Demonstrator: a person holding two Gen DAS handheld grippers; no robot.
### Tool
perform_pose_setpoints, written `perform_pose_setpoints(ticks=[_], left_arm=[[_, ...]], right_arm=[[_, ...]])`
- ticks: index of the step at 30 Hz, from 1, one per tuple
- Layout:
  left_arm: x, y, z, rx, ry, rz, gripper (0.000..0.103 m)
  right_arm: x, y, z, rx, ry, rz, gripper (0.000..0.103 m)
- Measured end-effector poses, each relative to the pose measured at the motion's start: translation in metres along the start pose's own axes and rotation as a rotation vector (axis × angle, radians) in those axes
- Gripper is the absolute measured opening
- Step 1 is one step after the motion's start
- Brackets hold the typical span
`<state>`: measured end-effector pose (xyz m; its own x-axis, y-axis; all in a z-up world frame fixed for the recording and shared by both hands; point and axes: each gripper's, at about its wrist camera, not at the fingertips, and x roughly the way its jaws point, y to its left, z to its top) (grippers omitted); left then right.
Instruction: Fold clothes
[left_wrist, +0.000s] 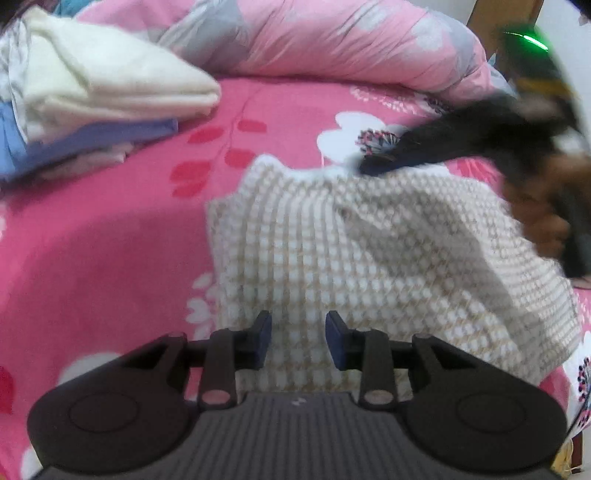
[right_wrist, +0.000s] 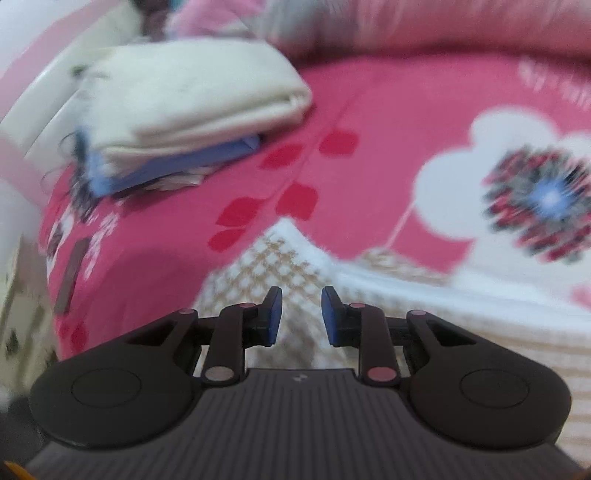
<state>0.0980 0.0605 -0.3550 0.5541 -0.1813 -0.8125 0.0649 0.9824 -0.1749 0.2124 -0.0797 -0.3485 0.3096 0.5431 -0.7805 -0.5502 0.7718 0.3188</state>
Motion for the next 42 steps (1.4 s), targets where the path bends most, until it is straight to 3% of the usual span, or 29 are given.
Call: perform_pose_setpoints(ticks=[5, 7, 9, 11, 14, 20, 23, 26, 30, 34, 37, 39, 42], left_arm=[[0.012, -0.016, 0.030, 0.033, -0.062, 0.000, 0.037], [0.037, -0.021, 0.038, 0.056, -0.041, 0.018, 0.037], [0.066, -0.022, 0.039, 0.061, 0.001, 0.064, 0.037], [0.076, -0.019, 0.036, 0.060, -0.018, 0.077, 0.039], [0.070, -0.024, 0.041, 0.073, -0.006, 0.097, 0.037], [0.067, -0.041, 0.055, 0.153, -0.042, 0.142, 0.037], [0.092, -0.037, 0.052, 0.146, 0.019, 0.208, 0.040], [0.089, -0.033, 0.050, 0.099, -0.007, 0.204, 0.040], [0.066, -0.033, 0.049, 0.075, -0.025, 0.210, 0.037], [0.034, -0.040, 0.030, 0.137, -0.011, 0.137, 0.037], [0.032, -0.044, 0.000, 0.172, 0.071, 0.123, 0.038], [0.032, -0.043, -0.015, 0.178, 0.055, 0.129, 0.039], [0.037, -0.042, -0.011, 0.194, 0.057, 0.127, 0.039]], right_arm=[[-0.071, -0.056, -0.027, 0.032, -0.036, -0.223, 0.022], [-0.079, -0.083, -0.036, 0.034, -0.040, -0.322, 0.022], [-0.065, -0.111, -0.047, 0.033, 0.018, -0.406, 0.022], [-0.046, -0.143, -0.063, 0.102, 0.059, -0.395, 0.027], [-0.055, -0.162, -0.067, 0.195, 0.029, -0.328, 0.028], [-0.108, -0.166, -0.066, 0.148, -0.055, -0.442, 0.026], [-0.093, -0.203, -0.082, 0.194, 0.037, -0.502, 0.023], [-0.082, -0.226, -0.095, 0.250, 0.035, -0.459, 0.024], [-0.110, -0.216, -0.090, 0.186, -0.001, -0.444, 0.020], [-0.152, -0.190, -0.100, 0.092, -0.019, -0.362, 0.020], [-0.156, -0.169, -0.123, 0.006, 0.060, -0.327, 0.020], [-0.140, -0.168, -0.143, -0.026, 0.144, -0.340, 0.020], [-0.121, -0.178, -0.160, -0.007, 0.168, -0.338, 0.020]])
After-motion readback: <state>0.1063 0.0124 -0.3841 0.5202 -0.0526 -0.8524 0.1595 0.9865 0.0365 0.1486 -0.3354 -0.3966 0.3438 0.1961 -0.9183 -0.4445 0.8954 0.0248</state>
